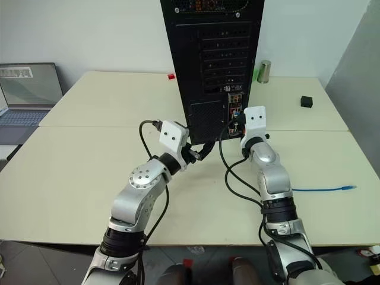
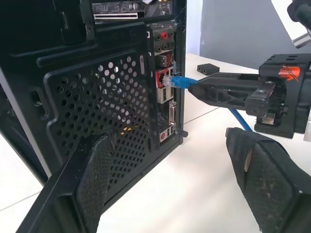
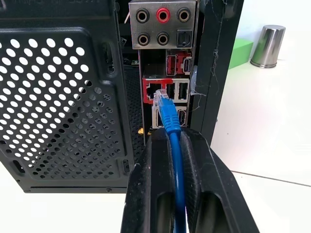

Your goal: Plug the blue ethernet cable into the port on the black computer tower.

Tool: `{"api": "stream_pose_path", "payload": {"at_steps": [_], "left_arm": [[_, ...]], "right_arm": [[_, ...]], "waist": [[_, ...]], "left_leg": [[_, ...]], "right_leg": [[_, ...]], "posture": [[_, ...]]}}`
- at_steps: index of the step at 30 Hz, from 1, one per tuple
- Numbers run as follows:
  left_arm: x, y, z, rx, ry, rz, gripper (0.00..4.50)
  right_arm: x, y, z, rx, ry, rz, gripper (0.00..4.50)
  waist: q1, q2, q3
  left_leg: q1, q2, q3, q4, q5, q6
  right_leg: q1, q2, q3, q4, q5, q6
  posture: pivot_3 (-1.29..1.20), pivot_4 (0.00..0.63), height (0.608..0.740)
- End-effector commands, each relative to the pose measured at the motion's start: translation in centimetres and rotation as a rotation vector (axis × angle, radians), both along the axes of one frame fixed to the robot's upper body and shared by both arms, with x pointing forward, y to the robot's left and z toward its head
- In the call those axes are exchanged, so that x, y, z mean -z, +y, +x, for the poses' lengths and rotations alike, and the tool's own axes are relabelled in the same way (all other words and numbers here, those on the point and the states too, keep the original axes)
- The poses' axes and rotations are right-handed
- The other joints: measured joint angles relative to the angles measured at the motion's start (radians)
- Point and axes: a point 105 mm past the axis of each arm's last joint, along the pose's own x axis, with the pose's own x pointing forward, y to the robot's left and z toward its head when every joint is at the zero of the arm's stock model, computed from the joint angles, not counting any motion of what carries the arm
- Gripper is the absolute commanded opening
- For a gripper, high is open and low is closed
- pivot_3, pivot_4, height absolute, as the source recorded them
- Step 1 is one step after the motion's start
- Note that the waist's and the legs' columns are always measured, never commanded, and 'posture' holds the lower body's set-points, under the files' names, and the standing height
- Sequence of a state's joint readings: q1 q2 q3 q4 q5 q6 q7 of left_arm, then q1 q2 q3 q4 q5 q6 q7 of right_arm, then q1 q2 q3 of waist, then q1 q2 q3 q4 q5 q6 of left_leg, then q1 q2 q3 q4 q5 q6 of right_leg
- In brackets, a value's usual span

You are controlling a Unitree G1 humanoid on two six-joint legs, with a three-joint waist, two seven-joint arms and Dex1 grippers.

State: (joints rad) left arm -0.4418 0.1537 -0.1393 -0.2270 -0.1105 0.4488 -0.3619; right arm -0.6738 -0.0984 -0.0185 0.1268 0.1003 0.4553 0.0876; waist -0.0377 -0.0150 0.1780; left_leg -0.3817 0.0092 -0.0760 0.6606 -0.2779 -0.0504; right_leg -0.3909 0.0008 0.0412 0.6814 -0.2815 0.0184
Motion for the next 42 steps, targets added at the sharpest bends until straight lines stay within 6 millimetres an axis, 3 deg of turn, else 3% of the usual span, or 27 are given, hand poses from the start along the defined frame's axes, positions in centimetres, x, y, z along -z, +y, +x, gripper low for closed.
{"api": "stream_pose_path", "payload": {"at_steps": [1, 20, 34, 42], "left_arm": [[-1.0, -0.3, -0.6, 0.026, -0.064, 0.008, 3.83], [-0.6, -0.1, -0.6, 0.021, -0.059, 0.028, 3.83], [-0.7, -0.2, -0.5, 0.016, -0.064, 0.025, 3.83], [-0.9, -0.2, -0.5, 0.018, -0.066, 0.025, 3.83]], "right_arm": [[-2.9, 0.9, -0.4, -0.031, -0.100, 0.014, 0.00], [-3.8, 0.9, -0.6, -0.027, -0.052, 0.109, 0.00], [-2.8, 0.7, -0.2, 0.044, 0.019, 0.139, 0.00], [-3.5, 2.2, -0.3, 0.012, 0.012, 0.175, 0.00]], "waist": [[0.000, 0.000, 0.000], [-0.002, 0.000, 0.000], [-0.002, 0.000, 0.000], [-0.002, 0.000, 0.000]], "left_leg": [[0.000, 0.000, 0.000, 0.000, 0.000, 0.000], [-0.001, 0.000, -0.001, -0.001, 0.000, 0.000], [-0.001, 0.000, -0.001, -0.001, 0.000, 0.000], [-0.001, 0.000, -0.001, -0.001, 0.000, 0.000]], "right_leg": [[0.000, 0.000, 0.000, 0.000, 0.000, 0.000], [-0.001, 0.000, 0.000, 0.000, 0.000, 0.000], [-0.001, 0.000, 0.000, 0.000, 0.000, 0.000], [-0.001, 0.000, 0.000, 0.000, 0.000, 0.000]], "posture": [[0.00, 0.150, 0.740], [0.00, 0.150, 0.740], [0.00, 0.150, 0.740], [0.00, 0.150, 0.740]]}}
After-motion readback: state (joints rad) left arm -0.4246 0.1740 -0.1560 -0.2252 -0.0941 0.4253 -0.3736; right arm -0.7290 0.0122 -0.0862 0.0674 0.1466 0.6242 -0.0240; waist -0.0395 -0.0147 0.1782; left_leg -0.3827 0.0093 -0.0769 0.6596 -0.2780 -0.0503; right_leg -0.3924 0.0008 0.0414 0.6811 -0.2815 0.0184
